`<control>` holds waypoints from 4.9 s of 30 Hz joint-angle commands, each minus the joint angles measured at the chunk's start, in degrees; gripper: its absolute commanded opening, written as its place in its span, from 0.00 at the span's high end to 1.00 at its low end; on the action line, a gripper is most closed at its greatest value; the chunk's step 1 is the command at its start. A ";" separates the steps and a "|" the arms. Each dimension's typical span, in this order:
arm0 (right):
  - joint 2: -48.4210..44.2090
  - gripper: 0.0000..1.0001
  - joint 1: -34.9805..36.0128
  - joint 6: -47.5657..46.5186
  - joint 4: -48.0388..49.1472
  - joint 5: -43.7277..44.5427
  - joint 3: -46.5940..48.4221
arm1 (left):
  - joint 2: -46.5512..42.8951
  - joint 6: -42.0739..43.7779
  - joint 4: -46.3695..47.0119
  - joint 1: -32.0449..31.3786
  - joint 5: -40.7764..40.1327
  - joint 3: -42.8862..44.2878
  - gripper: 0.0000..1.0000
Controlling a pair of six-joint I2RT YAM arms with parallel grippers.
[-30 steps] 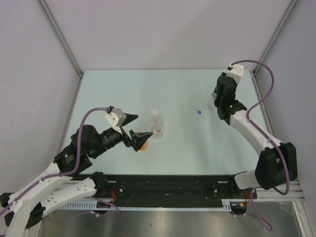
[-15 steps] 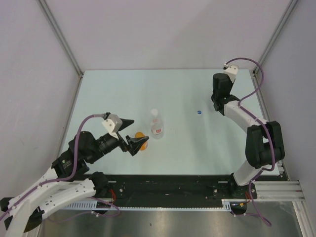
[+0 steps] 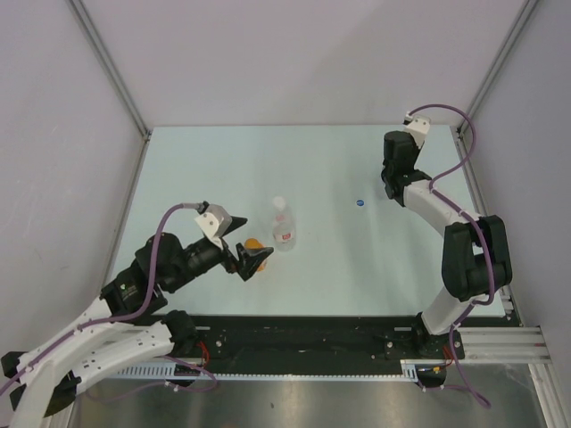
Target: Unscrew the bottle caps
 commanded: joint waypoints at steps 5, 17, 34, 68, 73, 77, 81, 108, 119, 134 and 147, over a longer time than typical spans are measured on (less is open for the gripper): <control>-1.26 0.60 -0.11 1.67 -1.08 -1.91 2.08 | 1.54 -0.21 1.86 0.14 0.59 0.87 0.00; -2.05 0.35 -0.20 1.49 -2.57 -2.00 2.87 | 2.16 -0.21 2.13 0.14 1.29 1.05 0.00; -6.62 0.27 -0.20 4.04 -8.90 -4.72 4.37 | 2.42 -0.12 2.57 0.14 0.15 1.05 0.00; -18.67 0.23 40.76 -1.15 -6.98 -22.38 -1.26 | 1.82 -17.96 -6.92 4.71 -28.24 0.26 0.00; -14.63 0.24 41.28 -0.71 -3.11 -23.09 -1.17 | 0.40 -17.61 -8.15 4.71 -28.24 -0.35 0.00; -12.34 0.24 41.28 -0.44 -1.52 -22.74 -1.17 | -0.30 -17.35 -8.42 4.71 -27.71 -0.71 0.00; -9.88 0.25 41.20 -0.27 -1.34 -21.34 -0.91 | -0.65 -16.82 -8.42 4.71 -27.62 -1.41 0.00; -30.69 0.80 38.30 1.05 -7.84 -12.36 -6.26 | 4.27 -8.83 4.02 4.71 -12.81 1.75 0.00; -50.83 0.80 16.72 20.89 -6.44 -47.75 -15.84 | 10.85 -4.87 22.43 8.12 12.15 4.12 0.00; -54.35 0.88 8.06 33.83 15.17 -76.00 -23.49 | 25.10 -28.16 50.11 20.62 58.07 1.58 0.00; -50.66 0.90 11.75 34.54 25.90 -73.98 -24.11 | 24.31 -23.60 42.12 17.64 58.87 -0.18 0.00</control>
